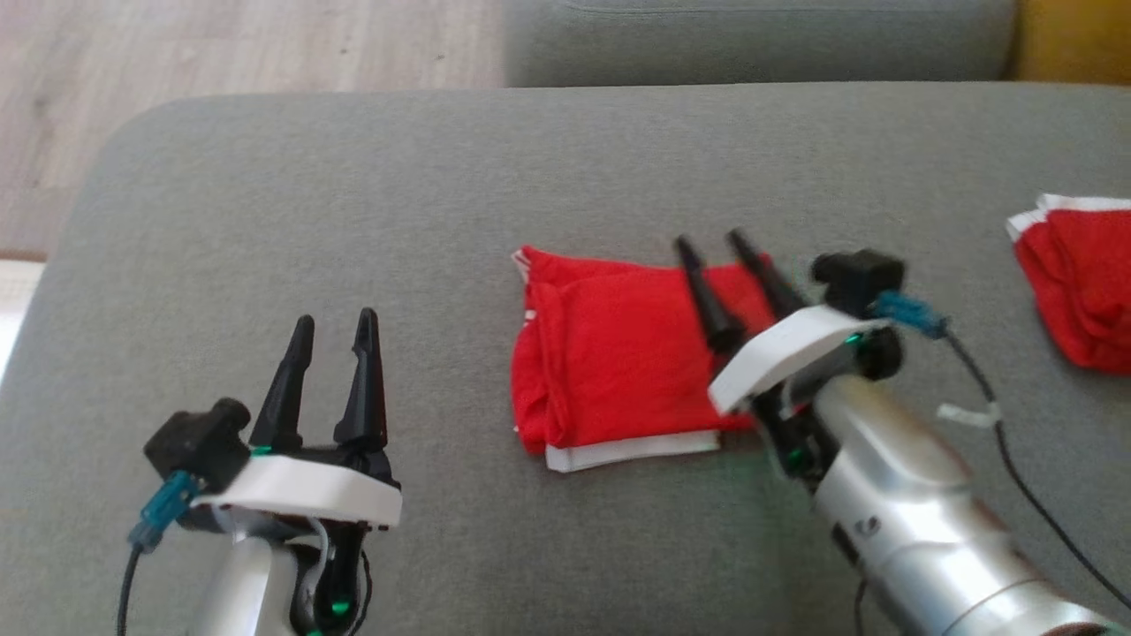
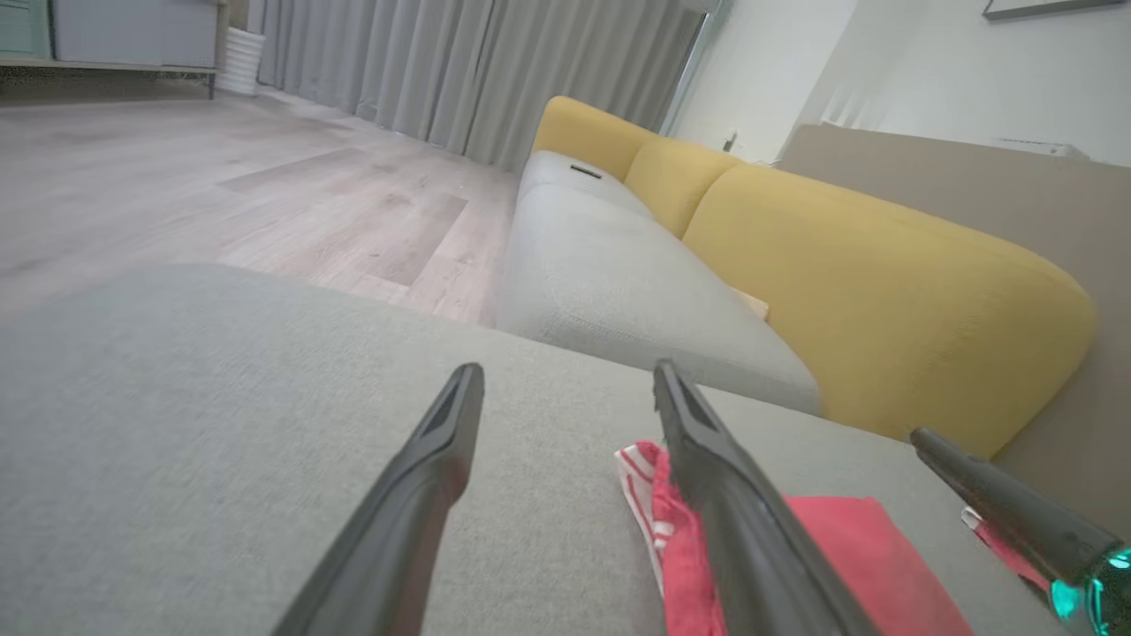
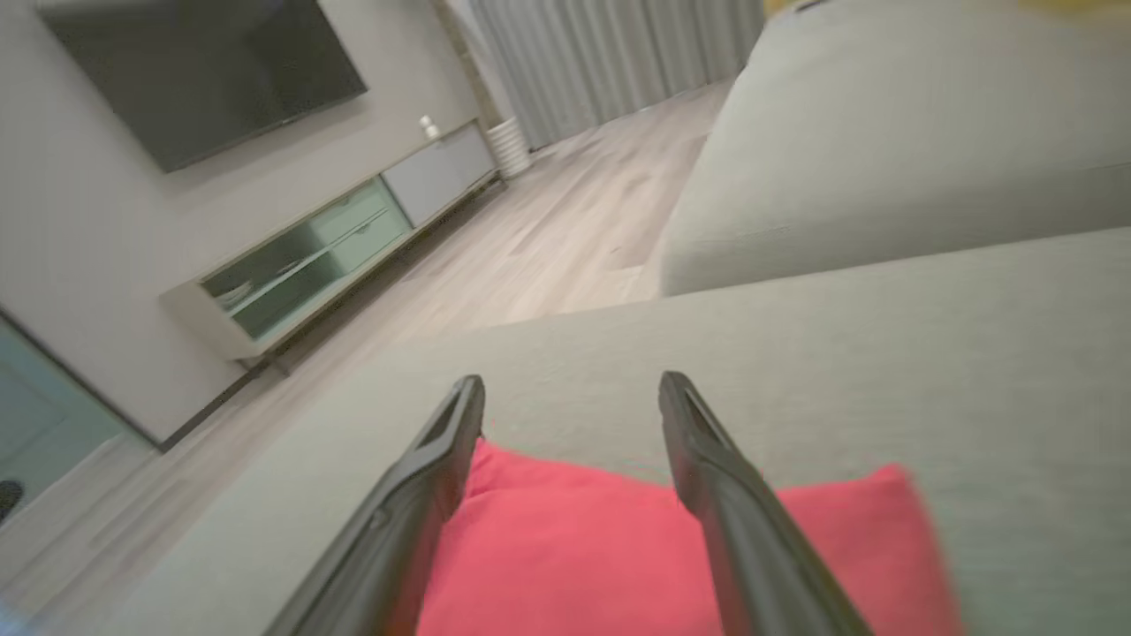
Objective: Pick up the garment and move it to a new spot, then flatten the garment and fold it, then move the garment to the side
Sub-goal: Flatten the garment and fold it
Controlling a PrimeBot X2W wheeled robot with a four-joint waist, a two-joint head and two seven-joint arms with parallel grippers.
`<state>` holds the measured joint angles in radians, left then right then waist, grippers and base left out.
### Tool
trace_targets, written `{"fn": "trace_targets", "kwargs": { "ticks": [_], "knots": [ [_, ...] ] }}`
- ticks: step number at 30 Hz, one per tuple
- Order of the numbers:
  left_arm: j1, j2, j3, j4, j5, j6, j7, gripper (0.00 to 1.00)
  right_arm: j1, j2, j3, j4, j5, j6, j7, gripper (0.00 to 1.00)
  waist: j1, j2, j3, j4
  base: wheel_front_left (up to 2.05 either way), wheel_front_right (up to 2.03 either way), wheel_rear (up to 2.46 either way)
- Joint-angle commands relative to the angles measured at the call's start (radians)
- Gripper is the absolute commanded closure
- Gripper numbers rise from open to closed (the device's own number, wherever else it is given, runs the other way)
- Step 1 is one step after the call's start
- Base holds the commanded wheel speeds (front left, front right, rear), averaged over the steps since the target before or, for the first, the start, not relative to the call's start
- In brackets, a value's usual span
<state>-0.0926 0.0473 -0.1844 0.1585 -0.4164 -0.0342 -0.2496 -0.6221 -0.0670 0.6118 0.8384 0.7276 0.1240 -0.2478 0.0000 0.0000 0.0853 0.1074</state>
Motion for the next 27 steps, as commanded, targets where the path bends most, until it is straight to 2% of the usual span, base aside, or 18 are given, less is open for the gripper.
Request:
{"fn": "trace_targets", "kwargs": {
  "ticks": [1, 6, 13, 19, 27],
  "knots": [
    [-0.048, 0.003, 0.033, -0.039, -0.001, 0.006, -0.012, 0.00, -0.017, 0.009, -0.015, -0.028, -0.027, 0.007, -0.013, 0.00, 0.0000, 0.0000, 0.001, -0.018, 0.00, 0.00, 0.00],
    [-0.055, 0.003, 0.046, -0.068, 0.003, 0.015, -0.012, 0.00, 0.061, -0.016, -0.220, -0.117, -0.209, 0.007, -0.014, 0.00, 0.0000, 0.0000, 0.004, -0.057, 0.00, 0.00, 0.00],
    [-0.055, 0.003, 0.061, -0.096, 0.017, 0.018, -0.012, 0.00, 0.215, -0.002, -0.402, -0.316, -0.407, 0.007, -0.014, 0.00, 0.0000, 0.0000, 0.000, -0.088, 0.00, 0.00, 0.00],
    [-0.040, 0.003, 0.081, -0.115, 0.061, 0.019, -0.012, 0.00, 0.328, 0.014, -0.472, -0.459, -0.508, 0.007, -0.014, 0.00, 0.0000, 0.0000, -0.002, -0.102, 0.00, 0.00, 0.00],
    [-0.015, 0.003, 0.077, -0.112, 0.069, 0.024, -0.012, 0.00, 0.392, 0.016, -0.478, -0.519, -0.470, 0.007, -0.014, 0.00, 0.0000, 0.0000, -0.001, -0.101, 0.00, 0.00, 0.00]
  ]
}}
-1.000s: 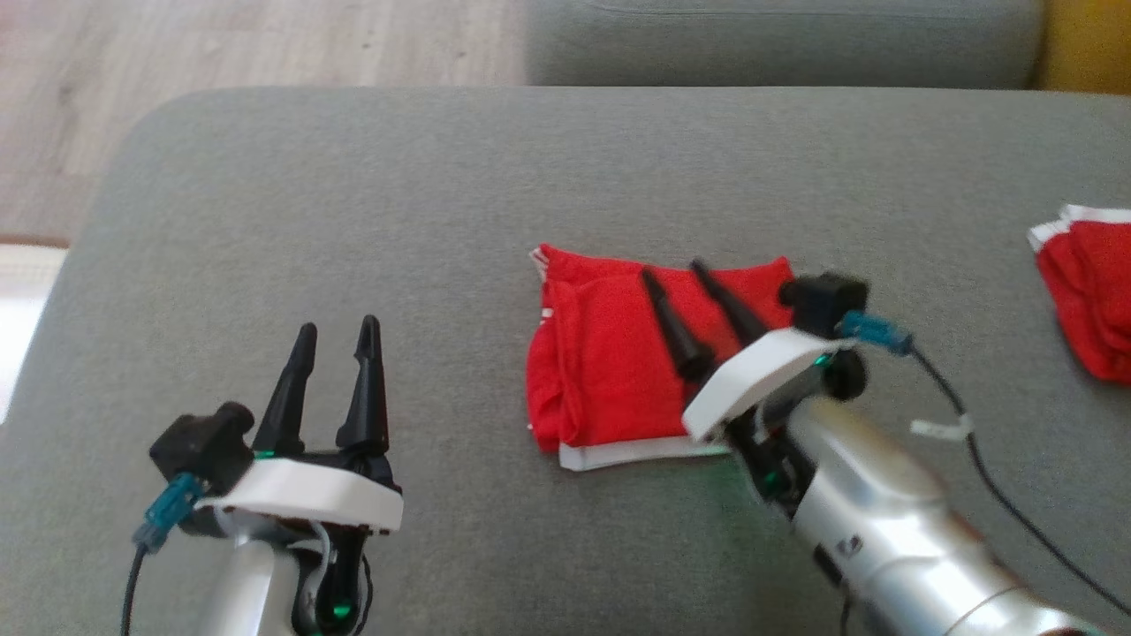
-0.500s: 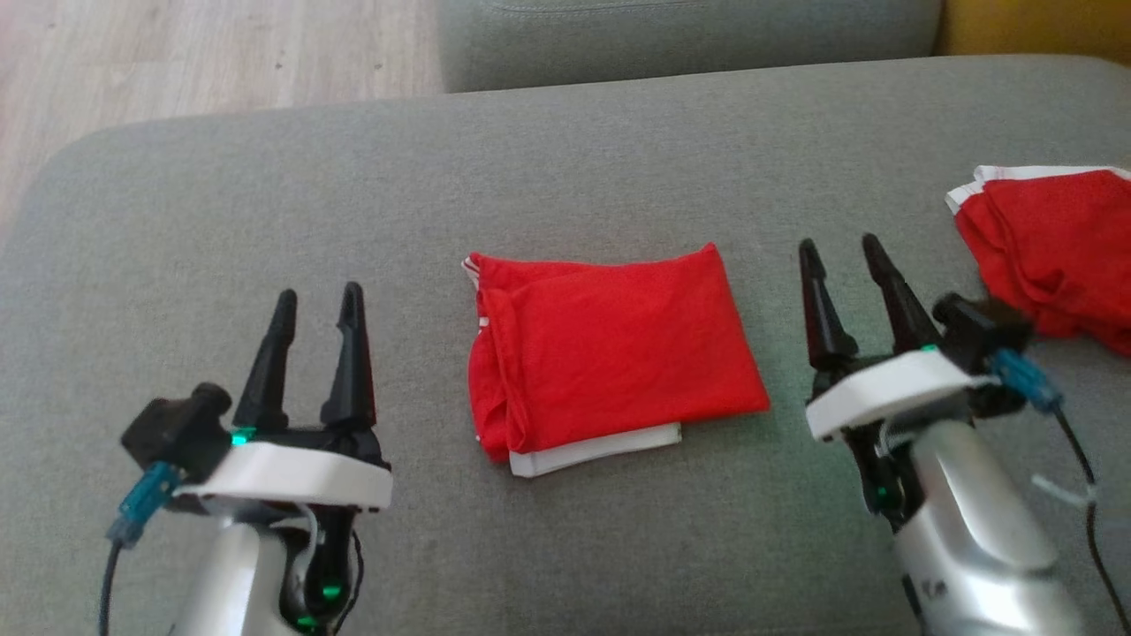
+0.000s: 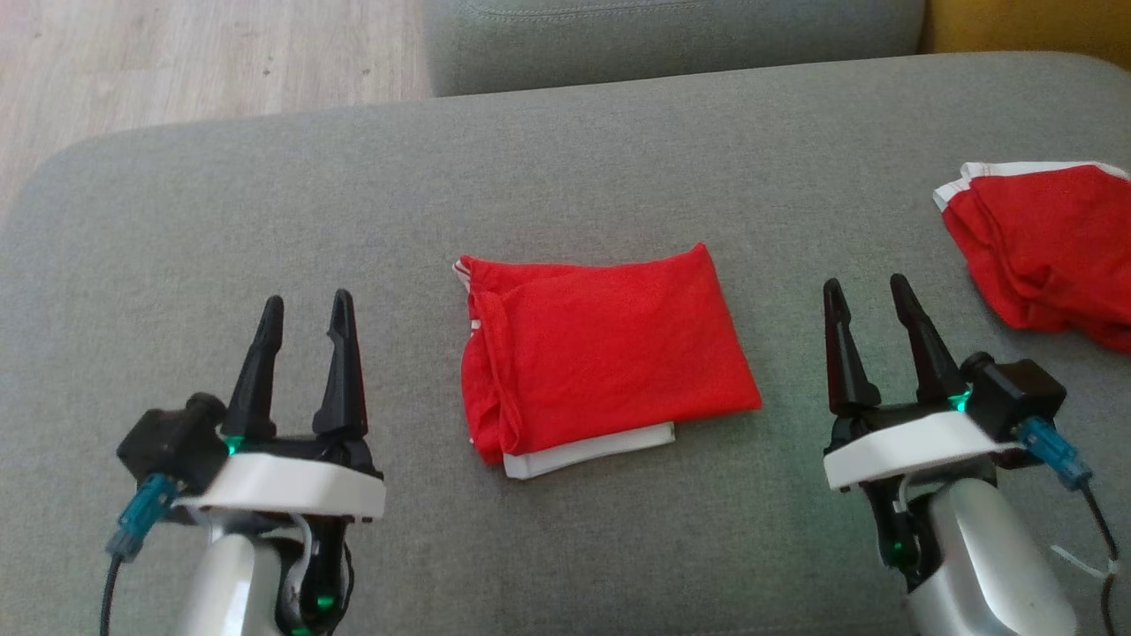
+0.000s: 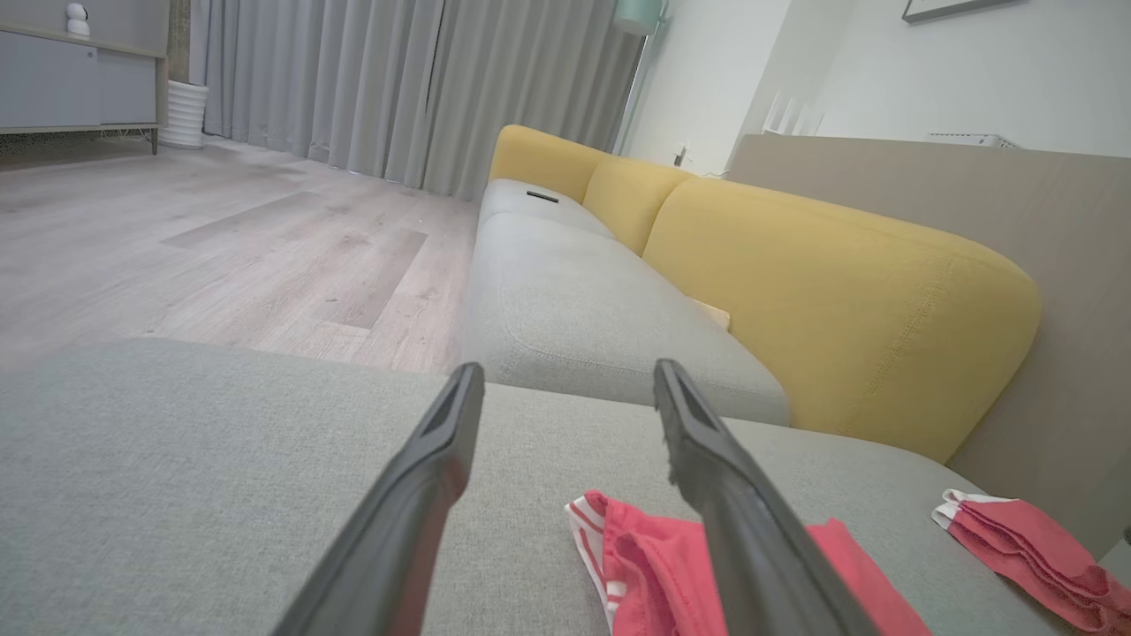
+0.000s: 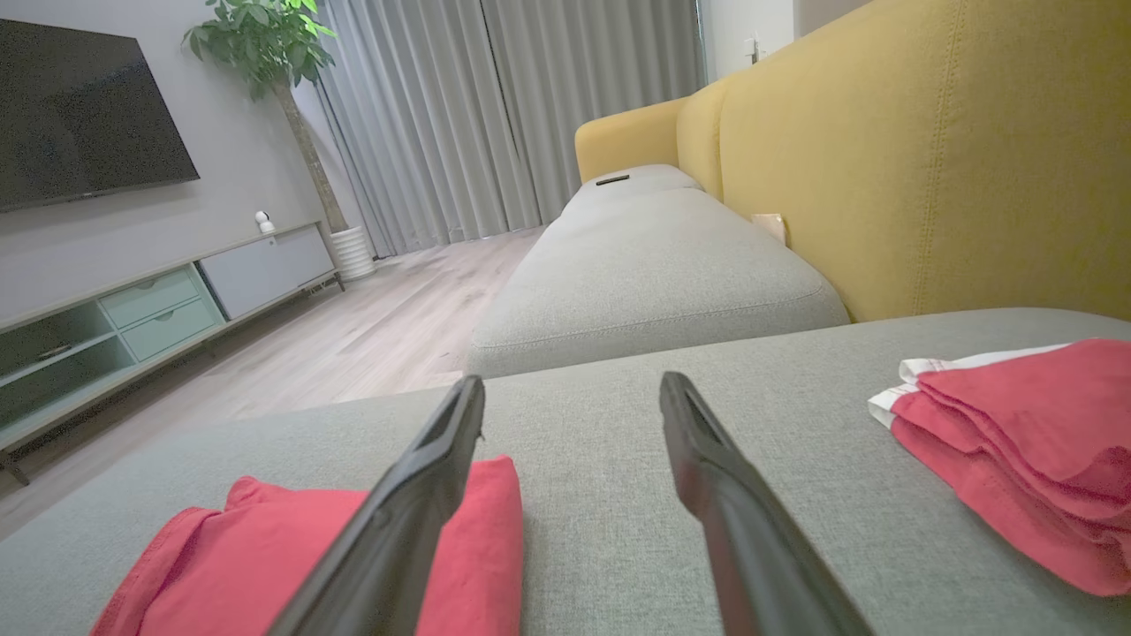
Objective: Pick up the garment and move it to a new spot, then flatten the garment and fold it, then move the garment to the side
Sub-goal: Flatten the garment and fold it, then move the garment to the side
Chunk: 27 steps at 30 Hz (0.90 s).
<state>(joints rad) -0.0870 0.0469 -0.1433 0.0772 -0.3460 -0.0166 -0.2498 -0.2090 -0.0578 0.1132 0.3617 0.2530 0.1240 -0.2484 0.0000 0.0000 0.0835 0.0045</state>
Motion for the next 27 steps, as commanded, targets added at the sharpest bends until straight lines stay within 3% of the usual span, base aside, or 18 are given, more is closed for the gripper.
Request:
{"fn": "trace_targets", "kwargs": {
  "ticks": [1, 15, 20, 27],
  "knots": [
    [-0.020, 0.003, 0.034, -0.031, -0.003, 0.007, -0.012, 0.00, -0.021, 0.007, 0.019, -0.045, 0.005, 0.007, -0.013, 0.00, 0.0000, 0.0000, 0.002, 0.003, 0.00, 0.00, 0.00],
    [-0.064, 0.003, -0.013, -0.015, -0.016, -0.001, -0.012, 0.00, -0.077, 0.007, 0.027, -0.005, -0.046, 0.007, 0.046, 0.00, 0.0000, 0.0000, 0.075, 0.057, 0.00, 0.00, 0.00],
    [-0.077, 0.003, -0.027, -0.012, -0.022, 0.001, -0.012, 0.00, -0.111, 0.008, 0.052, 0.084, -0.055, 0.007, 0.094, 0.00, 0.0000, 0.0000, 0.100, 0.084, 0.00, 0.00, 0.00],
    [-0.093, 0.003, -0.038, -0.004, -0.029, 0.004, -0.012, 0.00, -0.166, 0.008, 0.096, 0.224, 0.024, 0.007, 0.168, 0.00, 0.0000, 0.0000, 0.119, 0.117, 0.00, 0.00, 0.00]
  ]
}}
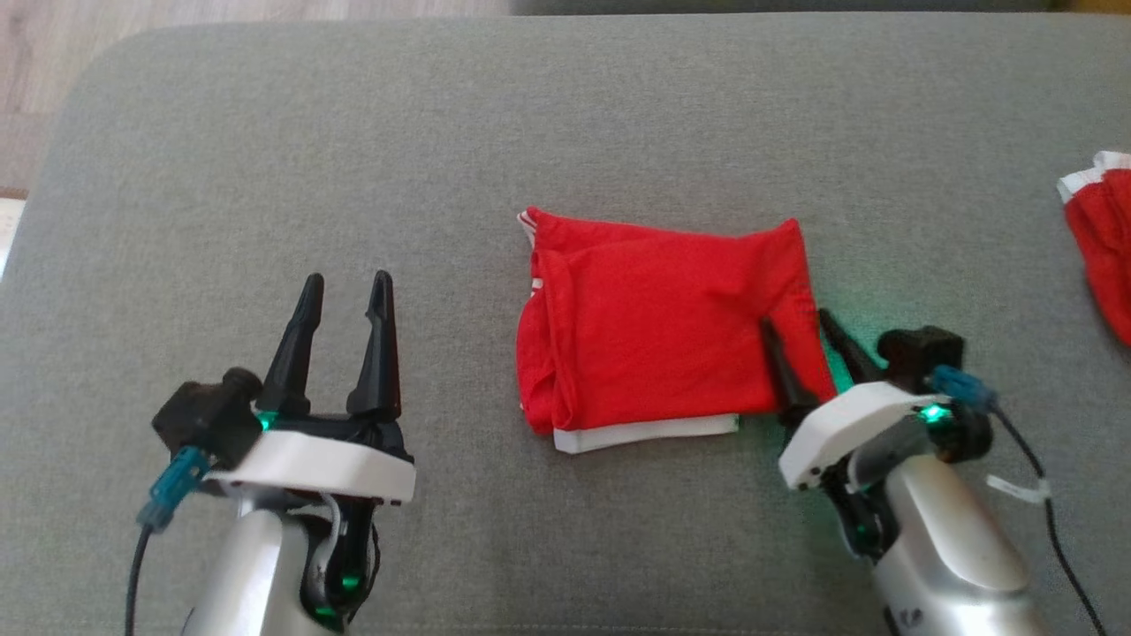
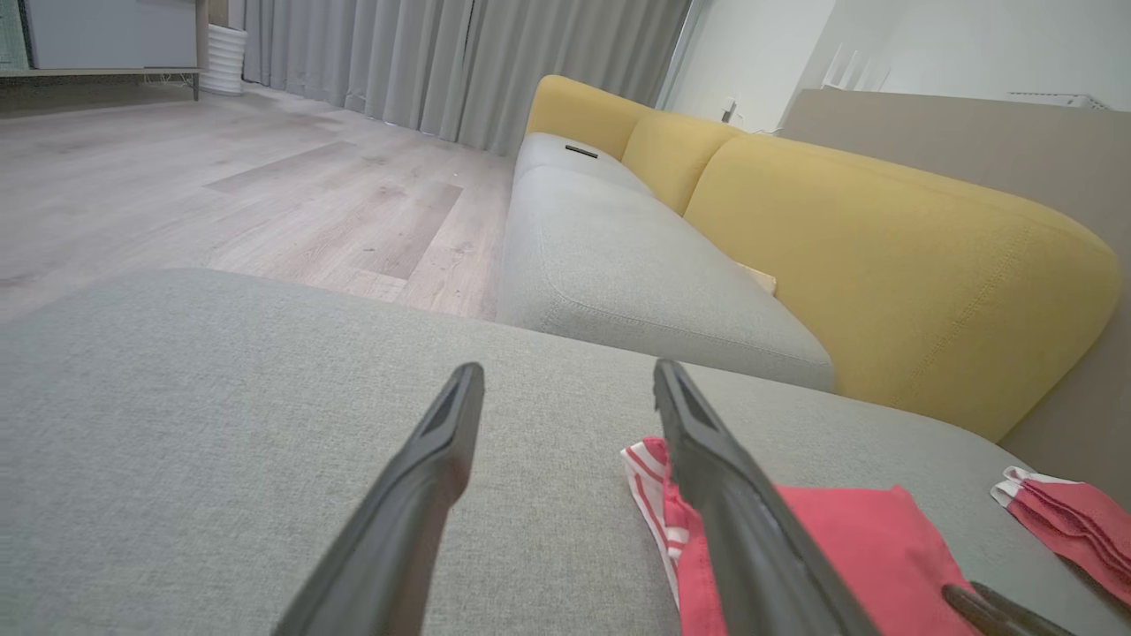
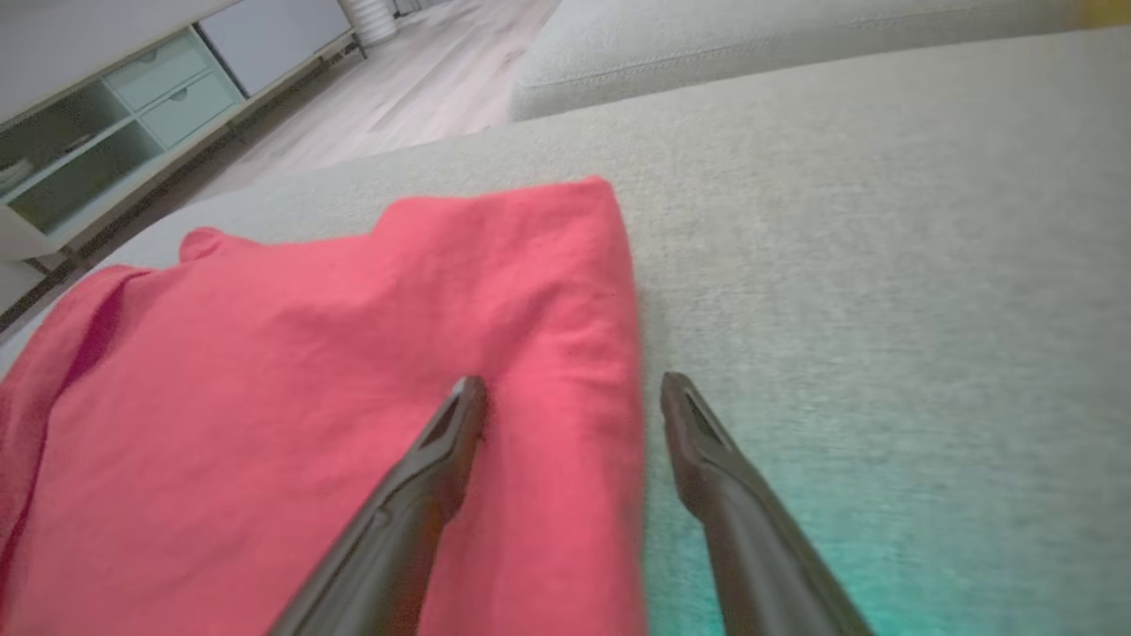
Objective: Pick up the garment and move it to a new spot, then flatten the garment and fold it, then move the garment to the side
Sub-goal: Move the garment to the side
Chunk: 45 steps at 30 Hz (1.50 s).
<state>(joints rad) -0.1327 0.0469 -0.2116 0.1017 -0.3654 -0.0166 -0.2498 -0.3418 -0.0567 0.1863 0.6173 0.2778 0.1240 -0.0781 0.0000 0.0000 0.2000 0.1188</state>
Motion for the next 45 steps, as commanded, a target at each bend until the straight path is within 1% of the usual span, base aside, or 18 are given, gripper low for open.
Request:
{"fn": "trace_targets", "kwargs": {
  "ticks": [1, 4, 9, 10, 11, 14, 16, 20, 24, 28, 32, 33, 37, 41, 45],
  "knots": [
    [-0.047, 0.003, 0.030, -0.029, -0.011, 0.005, -0.012, 0.00, -0.038, 0.006, 0.037, -0.014, 0.007, 0.007, 0.007, 0.00, 0.0000, 0.0000, 0.003, 0.004, 0.00, 0.00, 0.00],
    [-0.045, 0.003, 0.034, -0.025, -0.010, 0.005, -0.012, 0.00, -0.053, 0.006, 0.078, 0.055, 0.033, 0.007, 0.040, 0.00, 0.0000, 0.0000, 0.002, 0.009, 0.00, 0.00, 0.00],
    [-0.048, 0.003, 0.039, -0.025, -0.013, 0.010, -0.012, 0.00, -0.071, 0.006, 0.123, 0.125, 0.073, 0.007, 0.087, 0.00, 0.0000, 0.0000, -0.003, 0.008, 0.00, 0.00, 0.00],
    [-0.048, 0.003, 0.039, -0.025, -0.014, 0.011, -0.012, 0.00, -0.076, 0.006, 0.132, 0.132, 0.083, 0.007, 0.090, 0.12, 0.0000, 0.0000, -0.004, 0.007, 0.00, 0.00, 0.00],
    [-0.048, 0.003, 0.039, -0.026, -0.014, 0.011, -0.012, 0.00, -0.081, 0.006, 0.138, 0.138, 0.089, 0.007, 0.091, 1.00, 0.0000, 0.0000, -0.006, 0.004, 0.00, 0.00, 0.00],
    [-0.044, 0.003, 0.043, -0.027, -0.013, 0.013, -0.012, 0.00, -0.102, 0.006, 0.135, 0.149, 0.084, 0.007, 0.069, 1.00, 0.0000, 0.0000, -0.011, -0.008, 0.00, 0.00, 0.00],
    [-0.041, 0.003, 0.047, -0.029, -0.013, 0.013, -0.012, 0.00, -0.120, 0.006, 0.126, 0.152, 0.056, 0.007, 0.046, 1.00, 0.0000, 0.0000, -0.014, -0.020, 0.00, 0.00, 0.00],
    [-0.035, 0.003, 0.047, -0.030, -0.009, 0.009, -0.012, 0.00, -0.152, 0.002, 0.095, 0.144, -0.046, 0.007, 0.002, 1.00, 0.0000, 0.0000, -0.022, -0.050, 0.00, 0.00, 0.00],
    [-0.035, 0.003, 0.048, -0.036, -0.004, 0.005, -0.012, 0.00, -0.180, -0.040, 0.089, 0.091, -0.138, 0.007, -0.018, 1.00, 0.0000, 0.0000, -0.029, -0.090, 0.00, 0.00, 0.00],
    [-0.038, 0.003, 0.039, -0.046, 0.001, 0.001, -0.012, 0.00, -0.211, -0.112, 0.107, 0.017, -0.181, 0.007, 0.001, 1.00, 0.0000, 0.0000, -0.030, -0.134, 0.00, 0.00, 0.00],
    [-0.060, 0.003, 0.017, -0.059, 0.006, -0.003, -0.012, 0.00, -0.249, -0.218, 0.131, -0.047, -0.195, 0.007, 0.048, 1.00, 0.0000, 0.0000, -0.012, -0.173, 0.00, 0.00, 0.00],
    [-0.060, 0.003, 0.017, -0.059, 0.006, -0.003, -0.012, 0.00, -0.249, -0.218, 0.131, -0.047, -0.195, 0.007, 0.048, 1.00, 0.0000, 0.0000, -0.012, -0.173, 0.00, 0.00, 0.00],
    [-0.094, 0.003, -0.020, -0.073, 0.015, -0.008, -0.012, 0.00, -0.289, -0.331, 0.143, -0.093, -0.176, 0.007, 0.094, 1.00, 0.0000, 0.0000, 0.022, -0.204, 0.00, 0.00, 0.00],
    [-0.132, 0.003, -0.049, -0.081, 0.024, -0.011, -0.012, 0.00, -0.332, -0.442, 0.106, -0.101, -0.159, 0.007, 0.123, 1.00, 0.0000, 0.0000, 0.061, -0.225, 0.00, 0.00, 0.00],
    [-0.164, 0.003, -0.067, -0.086, 0.033, -0.012, -0.012, 0.00, -0.367, -0.526, 0.039, -0.073, -0.157, 0.007, 0.134, 1.00, 0.0000, 0.0000, 0.107, -0.233, 0.00, 0.00, 0.00]
  ]
}}
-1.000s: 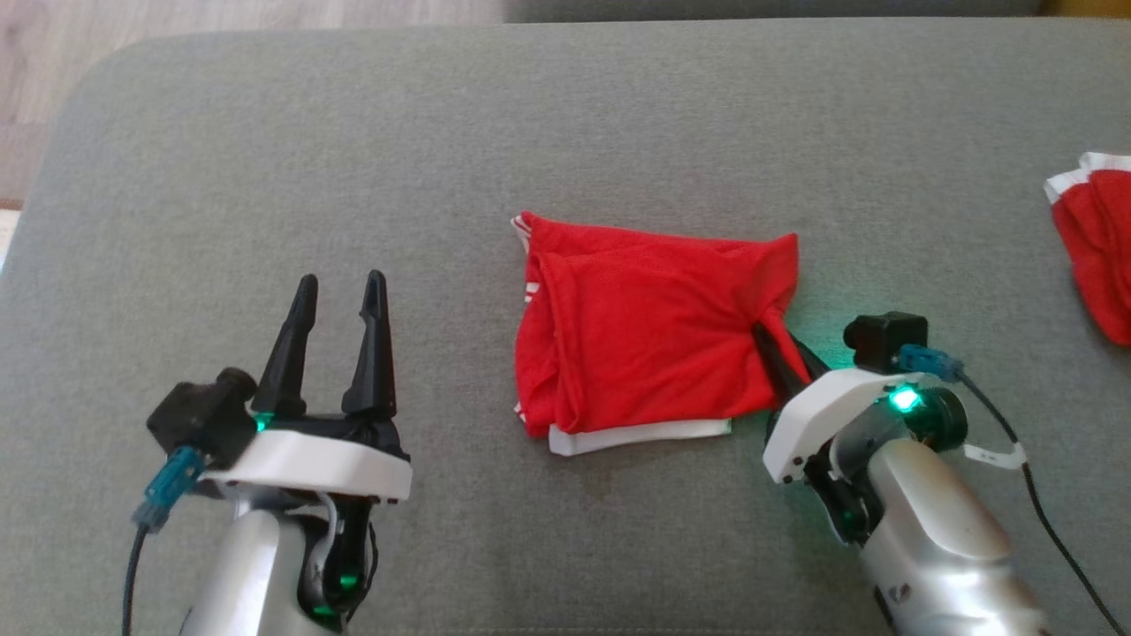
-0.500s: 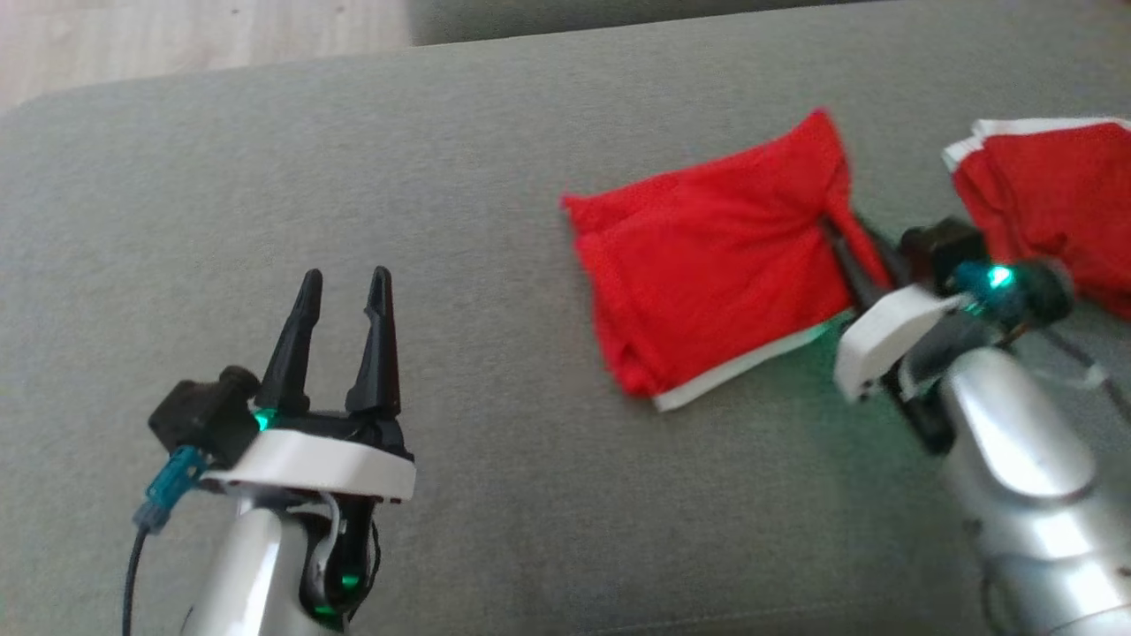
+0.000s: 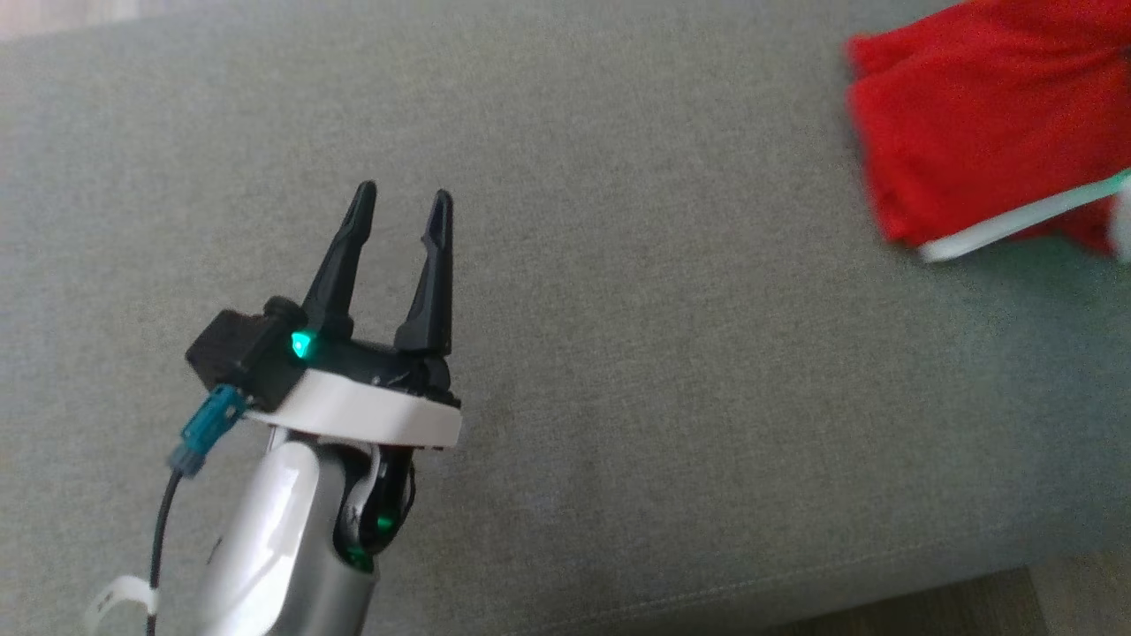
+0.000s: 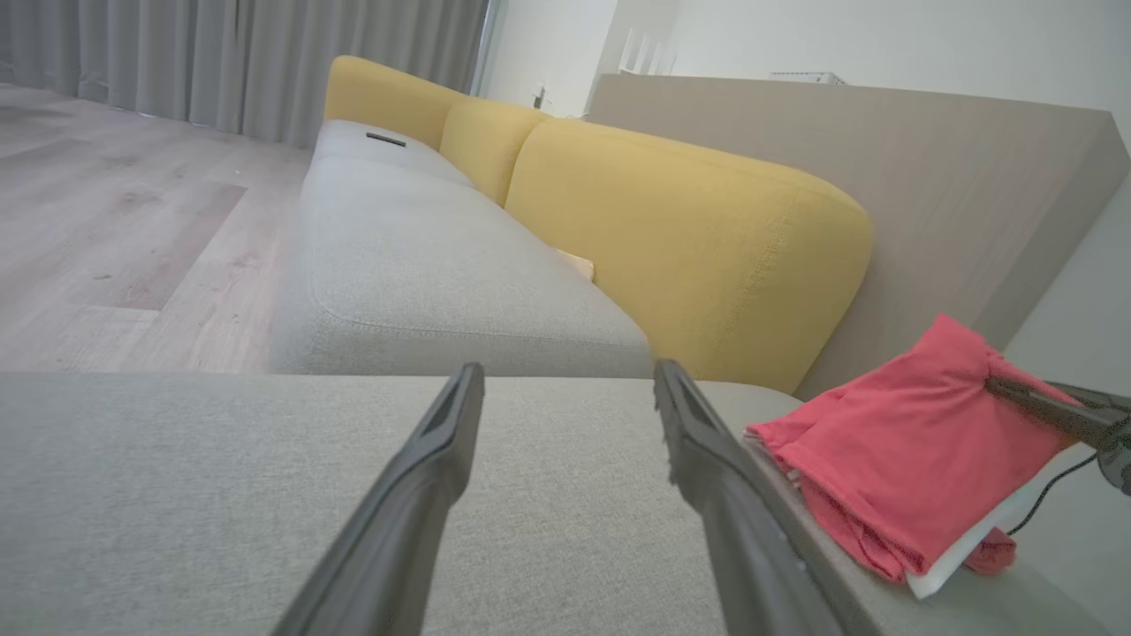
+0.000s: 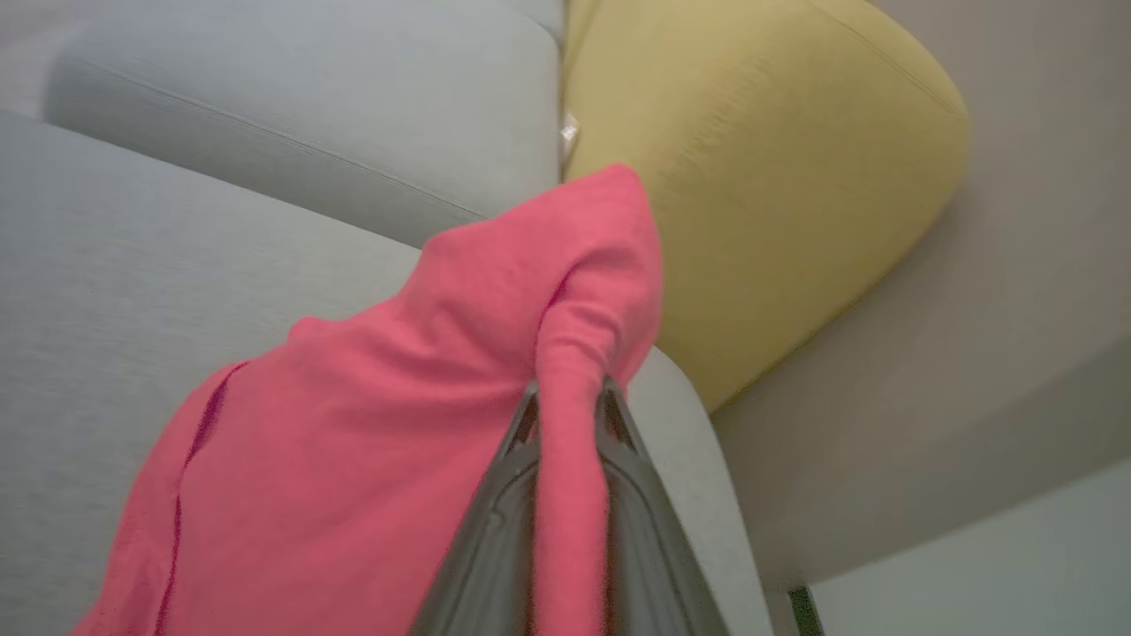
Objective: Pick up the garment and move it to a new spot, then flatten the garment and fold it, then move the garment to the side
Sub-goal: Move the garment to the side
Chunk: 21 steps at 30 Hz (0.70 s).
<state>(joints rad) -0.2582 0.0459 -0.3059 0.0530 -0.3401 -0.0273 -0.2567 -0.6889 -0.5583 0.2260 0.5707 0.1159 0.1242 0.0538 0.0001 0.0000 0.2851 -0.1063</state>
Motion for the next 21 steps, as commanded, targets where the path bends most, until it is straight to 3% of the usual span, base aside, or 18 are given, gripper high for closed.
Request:
{"fn": "trace_targets", "kwargs": {
  "ticks": [1, 11, 19, 21],
  "knots": [
    [-0.046, 0.004, 0.025, -0.036, 0.010, -0.002, -0.005, 0.00, -0.026, -0.039, -0.019, -0.017, 0.002, 0.007, 0.005, 1.00, -0.0001, 0.0000, 0.032, -0.008, 0.00, 0.00, 0.00],
    [-0.071, 0.004, 0.035, -0.022, 0.013, -0.007, -0.005, 0.00, -0.035, -0.124, -0.174, 0.109, -0.064, 0.007, -0.008, 1.00, -0.0001, 0.0000, 0.100, 0.015, 0.00, 0.00, 0.00],
    [-0.079, 0.004, 0.050, -0.019, 0.014, -0.012, -0.005, 0.00, -0.036, -0.105, -0.244, 0.147, -0.122, 0.007, -0.009, 1.00, -0.0001, 0.0000, 0.118, 0.022, 0.00, 0.00, 0.00],
    [-0.079, 0.004, 0.051, -0.016, 0.014, -0.013, -0.005, 0.00, -0.037, -0.095, -0.264, 0.145, -0.136, 0.007, -0.013, 0.10, -0.0001, 0.0000, 0.116, 0.021, 0.00, 0.00, 0.00]
  ]
}}
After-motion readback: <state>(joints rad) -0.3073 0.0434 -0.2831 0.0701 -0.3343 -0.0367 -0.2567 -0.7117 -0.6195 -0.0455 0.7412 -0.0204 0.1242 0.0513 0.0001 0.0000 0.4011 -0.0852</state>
